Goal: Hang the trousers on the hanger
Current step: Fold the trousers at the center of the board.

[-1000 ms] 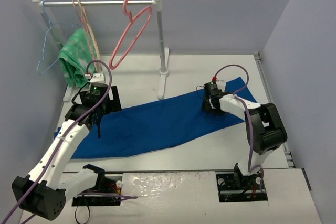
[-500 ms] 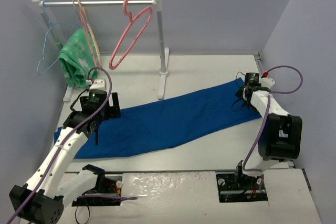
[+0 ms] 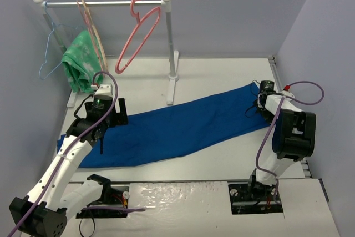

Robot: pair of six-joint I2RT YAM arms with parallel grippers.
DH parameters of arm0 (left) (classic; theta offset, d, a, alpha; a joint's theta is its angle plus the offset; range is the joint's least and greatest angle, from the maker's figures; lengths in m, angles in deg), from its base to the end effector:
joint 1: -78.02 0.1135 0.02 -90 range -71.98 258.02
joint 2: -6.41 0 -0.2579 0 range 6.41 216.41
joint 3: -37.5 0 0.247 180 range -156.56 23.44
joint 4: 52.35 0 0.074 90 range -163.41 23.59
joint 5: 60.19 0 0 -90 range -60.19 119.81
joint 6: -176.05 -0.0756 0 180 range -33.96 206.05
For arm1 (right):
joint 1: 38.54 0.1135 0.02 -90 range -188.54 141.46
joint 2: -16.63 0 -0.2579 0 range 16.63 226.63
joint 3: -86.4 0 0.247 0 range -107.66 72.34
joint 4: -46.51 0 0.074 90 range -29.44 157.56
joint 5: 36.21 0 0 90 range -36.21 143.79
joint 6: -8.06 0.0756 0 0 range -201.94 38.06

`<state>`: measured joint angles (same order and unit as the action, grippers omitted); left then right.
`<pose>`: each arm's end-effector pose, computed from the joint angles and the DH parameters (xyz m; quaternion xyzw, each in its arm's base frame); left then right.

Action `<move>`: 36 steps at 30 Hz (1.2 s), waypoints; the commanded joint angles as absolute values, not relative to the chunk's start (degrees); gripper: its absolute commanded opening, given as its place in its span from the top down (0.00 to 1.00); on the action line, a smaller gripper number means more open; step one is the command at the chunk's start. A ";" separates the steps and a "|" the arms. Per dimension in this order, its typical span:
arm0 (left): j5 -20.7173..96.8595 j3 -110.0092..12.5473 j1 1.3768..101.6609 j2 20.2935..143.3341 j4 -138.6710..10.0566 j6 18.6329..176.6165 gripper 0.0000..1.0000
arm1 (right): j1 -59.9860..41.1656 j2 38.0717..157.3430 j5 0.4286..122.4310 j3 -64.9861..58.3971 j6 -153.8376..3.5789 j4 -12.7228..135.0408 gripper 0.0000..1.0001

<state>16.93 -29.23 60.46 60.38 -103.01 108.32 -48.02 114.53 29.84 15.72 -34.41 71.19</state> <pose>0.2203 -0.0520 0.2859 -0.0859 0.8900 -0.0539 0.4446 0.3534 -0.0901 0.1434 0.5008 0.7803 -0.0813 0.3658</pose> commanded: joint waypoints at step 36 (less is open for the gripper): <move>17.20 -30.26 60.35 62.18 -100.60 107.53 0.09 | -55.41 126.09 45.49 11.08 -48.50 60.33 0.49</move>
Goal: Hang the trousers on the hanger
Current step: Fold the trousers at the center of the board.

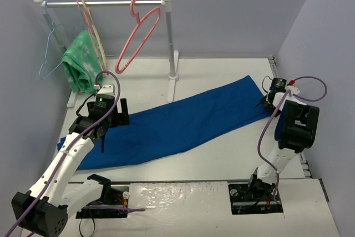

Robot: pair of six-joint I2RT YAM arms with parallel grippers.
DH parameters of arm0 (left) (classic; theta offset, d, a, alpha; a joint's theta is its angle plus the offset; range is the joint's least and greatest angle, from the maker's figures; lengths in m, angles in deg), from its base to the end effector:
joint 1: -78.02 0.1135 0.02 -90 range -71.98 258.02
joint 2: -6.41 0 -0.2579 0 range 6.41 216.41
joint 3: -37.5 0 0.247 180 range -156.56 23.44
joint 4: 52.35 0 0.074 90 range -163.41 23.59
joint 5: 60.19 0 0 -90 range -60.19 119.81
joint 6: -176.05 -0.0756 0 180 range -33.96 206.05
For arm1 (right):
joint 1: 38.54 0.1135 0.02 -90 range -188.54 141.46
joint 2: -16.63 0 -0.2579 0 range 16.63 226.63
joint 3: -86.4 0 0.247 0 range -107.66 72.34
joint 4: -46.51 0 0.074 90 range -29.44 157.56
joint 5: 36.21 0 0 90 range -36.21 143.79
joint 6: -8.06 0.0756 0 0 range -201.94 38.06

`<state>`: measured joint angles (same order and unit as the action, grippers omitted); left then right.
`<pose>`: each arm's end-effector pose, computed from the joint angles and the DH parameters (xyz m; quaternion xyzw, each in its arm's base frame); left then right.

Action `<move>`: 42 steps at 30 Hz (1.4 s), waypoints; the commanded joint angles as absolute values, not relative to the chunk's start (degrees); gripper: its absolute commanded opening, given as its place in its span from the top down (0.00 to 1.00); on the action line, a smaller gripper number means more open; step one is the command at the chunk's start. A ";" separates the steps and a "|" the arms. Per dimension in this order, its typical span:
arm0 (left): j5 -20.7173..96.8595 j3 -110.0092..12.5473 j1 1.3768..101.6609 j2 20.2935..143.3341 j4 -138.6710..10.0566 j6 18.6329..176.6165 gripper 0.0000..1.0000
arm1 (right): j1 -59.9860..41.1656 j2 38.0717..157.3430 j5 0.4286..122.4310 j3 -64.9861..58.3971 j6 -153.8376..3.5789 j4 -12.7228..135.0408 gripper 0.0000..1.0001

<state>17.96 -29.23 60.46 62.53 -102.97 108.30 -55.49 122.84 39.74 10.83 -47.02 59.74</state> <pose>0.2262 -0.0553 0.2779 -0.0805 0.8990 -0.0551 0.4270 0.3875 -0.1373 0.1332 0.4425 0.8002 -0.0504 0.4016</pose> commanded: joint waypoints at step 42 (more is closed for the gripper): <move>15.84 -30.18 60.35 60.74 -100.78 107.93 0.09 | -63.57 113.59 52.83 -33.76 -59.58 58.38 1.00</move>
